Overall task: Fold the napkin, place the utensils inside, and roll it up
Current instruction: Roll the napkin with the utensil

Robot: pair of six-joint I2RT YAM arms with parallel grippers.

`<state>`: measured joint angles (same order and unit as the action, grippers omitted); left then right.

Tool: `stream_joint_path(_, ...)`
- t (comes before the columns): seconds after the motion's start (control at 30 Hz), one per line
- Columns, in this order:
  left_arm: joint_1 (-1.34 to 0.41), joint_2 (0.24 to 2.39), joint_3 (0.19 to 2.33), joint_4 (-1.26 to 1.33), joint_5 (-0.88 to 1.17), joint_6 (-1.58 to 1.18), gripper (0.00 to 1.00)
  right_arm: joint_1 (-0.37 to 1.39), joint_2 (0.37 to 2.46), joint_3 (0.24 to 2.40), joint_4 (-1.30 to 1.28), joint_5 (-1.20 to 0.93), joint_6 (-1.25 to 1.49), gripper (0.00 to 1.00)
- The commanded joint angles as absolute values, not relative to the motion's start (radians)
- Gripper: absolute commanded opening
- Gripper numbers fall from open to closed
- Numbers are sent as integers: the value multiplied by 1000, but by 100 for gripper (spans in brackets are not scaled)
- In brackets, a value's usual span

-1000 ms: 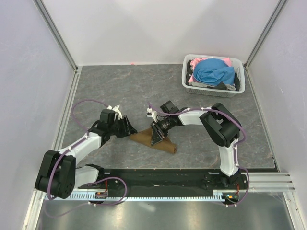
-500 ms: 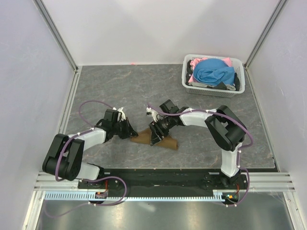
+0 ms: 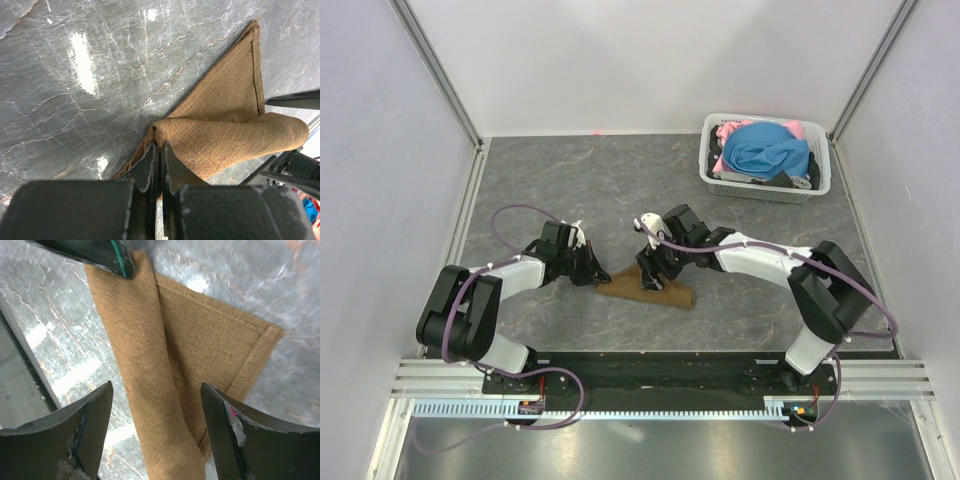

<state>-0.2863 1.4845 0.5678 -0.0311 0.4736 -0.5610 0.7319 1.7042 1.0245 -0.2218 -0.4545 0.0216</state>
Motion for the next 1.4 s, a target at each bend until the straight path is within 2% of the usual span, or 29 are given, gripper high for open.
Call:
stream_joint_path(0.0,-287,1516,595,-155,440,-538,2,834,1586,997,-152,-243,-69,80)
stream_joint_path(0.23,-287,1532,640,-210,443,-535,2,977,1581,982,-176,-29,-146,80)
stream_joint_path(0.63,-287,1534,655,-229,445,-531,2,1025,1660,979,-183,-49,-178,70)
stream_joint_path(1.1,-287,1534,672,-235,457,-523,2,1029,1747,957,-186,37,-141,70)
stream_joint_path(1.23,-287,1525,680,-233,471,-519,2,1028,1772,956,-189,67,-132,66)
stream_joint_path(1.3,-287,1514,686,-233,471,-517,7,1029,1789,956,-192,66,-127,59)
stream_joint_path(1.37,-287,1477,689,-238,447,-517,27,1028,1798,957,-199,42,-123,50)
